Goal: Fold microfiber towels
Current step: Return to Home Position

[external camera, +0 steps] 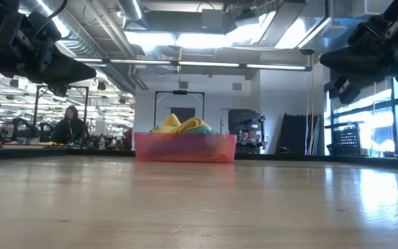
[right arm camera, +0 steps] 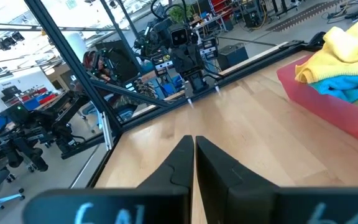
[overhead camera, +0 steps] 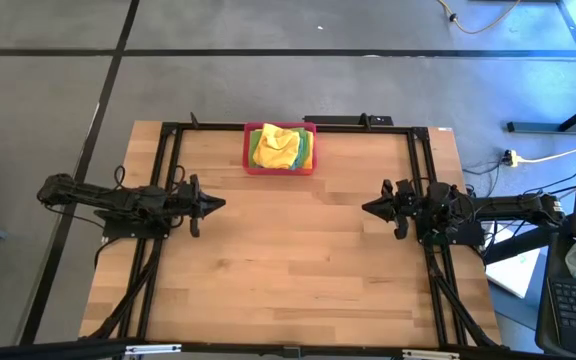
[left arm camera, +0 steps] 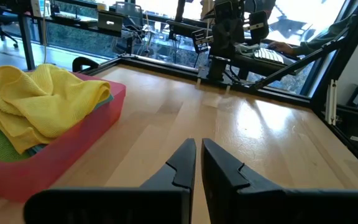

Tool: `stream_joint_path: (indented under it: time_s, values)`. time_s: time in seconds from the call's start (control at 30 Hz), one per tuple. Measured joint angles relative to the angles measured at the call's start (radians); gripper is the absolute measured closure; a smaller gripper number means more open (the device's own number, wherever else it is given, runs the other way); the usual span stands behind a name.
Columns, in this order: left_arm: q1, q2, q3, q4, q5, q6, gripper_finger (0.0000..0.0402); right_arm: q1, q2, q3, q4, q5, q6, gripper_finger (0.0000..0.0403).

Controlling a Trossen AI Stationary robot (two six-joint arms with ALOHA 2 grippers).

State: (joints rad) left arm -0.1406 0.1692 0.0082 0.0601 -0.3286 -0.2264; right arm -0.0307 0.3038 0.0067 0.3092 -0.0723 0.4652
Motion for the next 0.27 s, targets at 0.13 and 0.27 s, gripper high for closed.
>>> stream_joint_path:
  time_s: [0.13, 0.27]
  values:
    - [0.0, 0.0, 0.0, 0.0, 0.0, 0.0, 0.0384, 0.0, 0.0, 0.0, 0.0, 0.0, -0.001, 0.0382]
    - [0.0, 0.0, 0.0, 0.0, 0.0, 0.0, 0.039, 0.0, 0.0, 0.0, 0.0, 0.0, -0.002, 0.0382]
